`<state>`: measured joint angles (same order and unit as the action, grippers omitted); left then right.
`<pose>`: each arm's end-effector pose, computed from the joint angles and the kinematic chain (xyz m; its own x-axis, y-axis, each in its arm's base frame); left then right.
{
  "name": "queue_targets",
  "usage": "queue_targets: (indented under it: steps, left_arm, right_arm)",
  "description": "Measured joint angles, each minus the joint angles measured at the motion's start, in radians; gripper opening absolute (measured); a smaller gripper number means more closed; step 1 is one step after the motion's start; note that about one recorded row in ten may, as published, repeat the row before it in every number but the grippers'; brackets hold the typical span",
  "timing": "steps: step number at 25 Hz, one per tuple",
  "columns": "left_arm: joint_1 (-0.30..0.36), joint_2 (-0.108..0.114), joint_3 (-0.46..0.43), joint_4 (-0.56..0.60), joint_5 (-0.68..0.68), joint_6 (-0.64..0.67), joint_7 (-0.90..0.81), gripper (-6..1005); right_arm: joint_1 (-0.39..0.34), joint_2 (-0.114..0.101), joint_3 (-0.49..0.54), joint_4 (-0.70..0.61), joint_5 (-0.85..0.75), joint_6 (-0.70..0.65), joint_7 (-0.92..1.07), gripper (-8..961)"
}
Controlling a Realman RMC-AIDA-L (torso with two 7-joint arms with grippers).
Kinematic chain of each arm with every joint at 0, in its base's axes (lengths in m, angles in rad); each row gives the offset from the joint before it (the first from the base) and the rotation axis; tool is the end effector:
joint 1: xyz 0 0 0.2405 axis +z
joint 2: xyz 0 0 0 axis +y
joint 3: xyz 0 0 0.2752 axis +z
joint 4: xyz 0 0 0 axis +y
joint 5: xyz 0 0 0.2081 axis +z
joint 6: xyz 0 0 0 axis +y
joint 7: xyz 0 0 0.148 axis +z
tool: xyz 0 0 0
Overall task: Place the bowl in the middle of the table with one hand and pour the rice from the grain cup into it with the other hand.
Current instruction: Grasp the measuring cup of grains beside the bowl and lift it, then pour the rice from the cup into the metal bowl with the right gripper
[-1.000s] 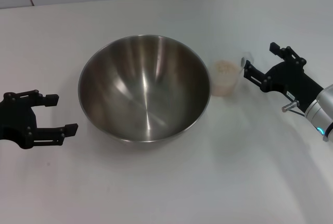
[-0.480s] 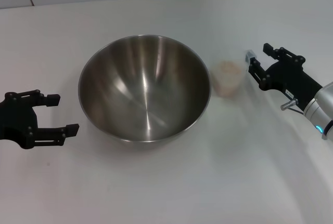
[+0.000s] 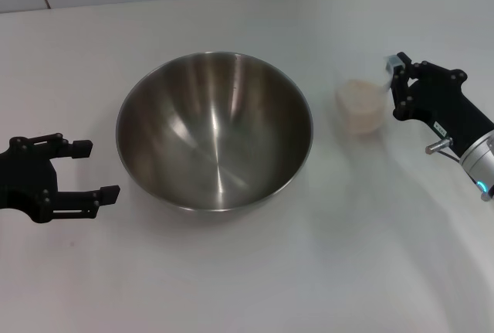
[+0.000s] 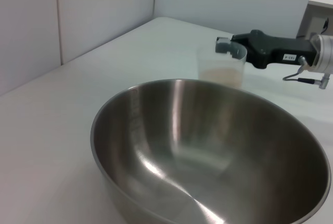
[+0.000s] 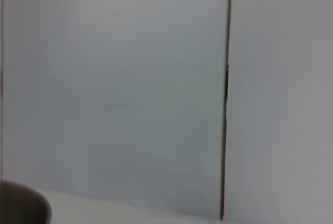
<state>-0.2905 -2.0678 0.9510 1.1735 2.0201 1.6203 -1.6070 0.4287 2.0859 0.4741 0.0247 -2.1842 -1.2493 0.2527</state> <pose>-0.2806 0.3008 0.0306 0.9089 0.3164 0.2717 0.3807 -0.8955 -0.2307 0.3477 0.3149 -0.0414 0.7614 -0.0119 -0.6481 -0.6116 -0.3444 -0.7122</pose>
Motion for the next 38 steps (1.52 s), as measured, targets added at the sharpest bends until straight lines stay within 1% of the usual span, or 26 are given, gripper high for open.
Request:
queue_targets:
  steps: [4, 10, 13, 15, 20, 24, 28, 31, 36, 38]
  left_arm:
    - [-0.001, 0.000, 0.000, 0.000, 0.000, 0.000, 0.000, 868]
    - [-0.001, 0.000, 0.009, 0.000, 0.000, 0.000, 0.001, 868]
    - [-0.001, 0.000, 0.009, 0.000, 0.000, 0.001, 0.001, 868]
    - [-0.001, 0.000, 0.009, 0.000, 0.000, 0.002, 0.001, 868]
    - [-0.002, 0.000, 0.009, 0.000, -0.001, 0.002, 0.001, 868]
    - [-0.004, 0.000, 0.009, 0.000, -0.001, 0.003, 0.001, 868]
    - [-0.004, 0.001, 0.009, 0.000, -0.001, 0.003, 0.001, 867]
    - [-0.006, 0.002, 0.009, 0.000, -0.001, 0.003, 0.001, 867]
    - [-0.006, 0.002, 0.010, 0.000, -0.001, 0.003, 0.001, 867]
    - [-0.006, 0.002, 0.012, -0.001, -0.002, 0.004, 0.001, 867]
  right_arm:
    - [-0.001, -0.001, 0.013, 0.003, 0.000, -0.060, -0.035, 114]
    - [-0.003, -0.001, 0.039, 0.074, 0.001, -0.151, -0.162, 19]
    - [0.002, 0.000, 0.032, 0.121, -0.004, -0.181, -0.290, 18]
    - [-0.001, 0.001, 0.028, 0.185, -0.008, -0.191, -0.459, 18]
    - [-0.017, 0.004, 0.007, 0.367, -0.009, -0.181, -1.001, 19]
    - [-0.017, 0.006, -0.055, 0.443, -0.010, -0.181, -1.368, 18]
    - [-0.017, 0.006, -0.118, 0.470, -0.012, -0.201, -1.698, 18]
    - [-0.018, 0.007, -0.159, 0.468, -0.035, -0.231, -1.894, 18]
    - [-0.018, 0.007, -0.169, 0.476, -0.070, -0.216, -2.257, 19]
    - [-0.014, 0.007, -0.170, 0.482, -0.075, -0.207, -2.357, 19]
